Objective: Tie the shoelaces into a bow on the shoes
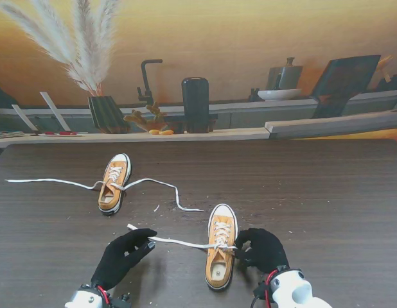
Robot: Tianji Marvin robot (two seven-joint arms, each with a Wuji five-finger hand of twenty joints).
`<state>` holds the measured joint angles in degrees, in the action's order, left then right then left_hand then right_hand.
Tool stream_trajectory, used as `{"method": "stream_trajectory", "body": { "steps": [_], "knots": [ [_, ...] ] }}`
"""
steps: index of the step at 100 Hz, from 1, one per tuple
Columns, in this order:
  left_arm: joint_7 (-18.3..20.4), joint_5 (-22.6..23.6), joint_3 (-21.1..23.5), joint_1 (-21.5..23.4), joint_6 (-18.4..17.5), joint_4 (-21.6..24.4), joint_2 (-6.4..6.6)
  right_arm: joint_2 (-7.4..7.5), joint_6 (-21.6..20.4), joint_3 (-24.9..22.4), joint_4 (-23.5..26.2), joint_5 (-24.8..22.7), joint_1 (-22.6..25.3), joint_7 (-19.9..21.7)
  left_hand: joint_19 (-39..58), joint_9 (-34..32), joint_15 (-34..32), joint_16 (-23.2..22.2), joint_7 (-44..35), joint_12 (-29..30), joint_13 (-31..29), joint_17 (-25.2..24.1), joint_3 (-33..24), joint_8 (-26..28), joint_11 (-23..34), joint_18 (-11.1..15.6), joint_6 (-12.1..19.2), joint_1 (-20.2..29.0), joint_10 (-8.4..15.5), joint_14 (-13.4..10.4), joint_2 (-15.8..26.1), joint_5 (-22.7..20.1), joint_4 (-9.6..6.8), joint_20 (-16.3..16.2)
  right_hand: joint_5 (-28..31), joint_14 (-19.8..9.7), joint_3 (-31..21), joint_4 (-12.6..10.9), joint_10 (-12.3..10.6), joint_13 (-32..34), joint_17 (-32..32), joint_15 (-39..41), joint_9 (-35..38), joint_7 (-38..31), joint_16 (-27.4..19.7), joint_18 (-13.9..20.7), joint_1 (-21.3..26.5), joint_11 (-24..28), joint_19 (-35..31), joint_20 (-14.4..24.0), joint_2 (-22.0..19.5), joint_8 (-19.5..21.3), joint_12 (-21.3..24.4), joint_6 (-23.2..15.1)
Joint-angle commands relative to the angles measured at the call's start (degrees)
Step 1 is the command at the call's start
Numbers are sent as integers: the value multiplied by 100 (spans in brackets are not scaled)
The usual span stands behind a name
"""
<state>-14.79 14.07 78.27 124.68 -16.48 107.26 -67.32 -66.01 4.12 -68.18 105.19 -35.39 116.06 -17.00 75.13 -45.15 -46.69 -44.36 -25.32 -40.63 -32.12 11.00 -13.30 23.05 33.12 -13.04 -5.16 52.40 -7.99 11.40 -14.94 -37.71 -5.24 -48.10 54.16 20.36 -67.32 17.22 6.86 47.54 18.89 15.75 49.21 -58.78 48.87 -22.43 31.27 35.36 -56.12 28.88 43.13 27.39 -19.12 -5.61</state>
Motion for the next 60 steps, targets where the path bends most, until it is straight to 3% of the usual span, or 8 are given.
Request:
{"method": "stream_trajectory", "body": {
  "steps": [1,18,26,44,60],
  "knots": [
    [90,-9,-12,14,-21,50,1,11,-67,-59,122,124,73,77,-21,92,62,78,13,89,79,-62,201,64,-38,109,485,-1,46,-43,160,-68,-60,26,-75,188,-95,-10,35,-42,-227,-163,37,-298,-347,221,224,-100,309,-211,-229,382,90,-112],
    [116,-42,-36,0,-49,33,6,-27,-500,-274,256,903,179,280,-57,98,80,84,16,92,98,-98,205,59,-44,111,472,5,28,-45,167,-71,-59,46,-393,401,9,-17,346,119,-454,-454,414,-476,-2244,426,308,-665,599,-1019,-513,734,320,-71],
    [126,-53,-43,-5,-68,28,7,-52,-665,-319,268,1293,187,351,-84,94,86,87,18,92,99,-110,207,56,-44,112,468,12,24,-48,164,-74,-60,62,-480,452,1,-6,394,379,-440,-626,817,-578,-2849,475,323,-875,555,-1222,-564,783,440,-34],
    [147,-74,-49,-14,-102,21,11,-102,-733,-321,311,1791,192,370,-183,95,104,94,19,94,103,-136,210,53,-44,106,454,26,17,-56,165,-83,-58,116,-505,499,-86,19,299,1238,-98,-433,2073,-691,-3441,367,277,-476,195,-1336,-542,726,380,66],
    [174,-106,-56,-19,-119,17,15,-102,-680,-314,359,1973,186,462,-253,92,111,97,24,95,104,-146,216,49,-43,97,451,28,10,-55,168,-83,-56,156,-517,512,-98,22,158,1833,127,-105,2618,-771,-3658,328,256,412,-3,-1340,-530,642,150,273]
  ]
}}
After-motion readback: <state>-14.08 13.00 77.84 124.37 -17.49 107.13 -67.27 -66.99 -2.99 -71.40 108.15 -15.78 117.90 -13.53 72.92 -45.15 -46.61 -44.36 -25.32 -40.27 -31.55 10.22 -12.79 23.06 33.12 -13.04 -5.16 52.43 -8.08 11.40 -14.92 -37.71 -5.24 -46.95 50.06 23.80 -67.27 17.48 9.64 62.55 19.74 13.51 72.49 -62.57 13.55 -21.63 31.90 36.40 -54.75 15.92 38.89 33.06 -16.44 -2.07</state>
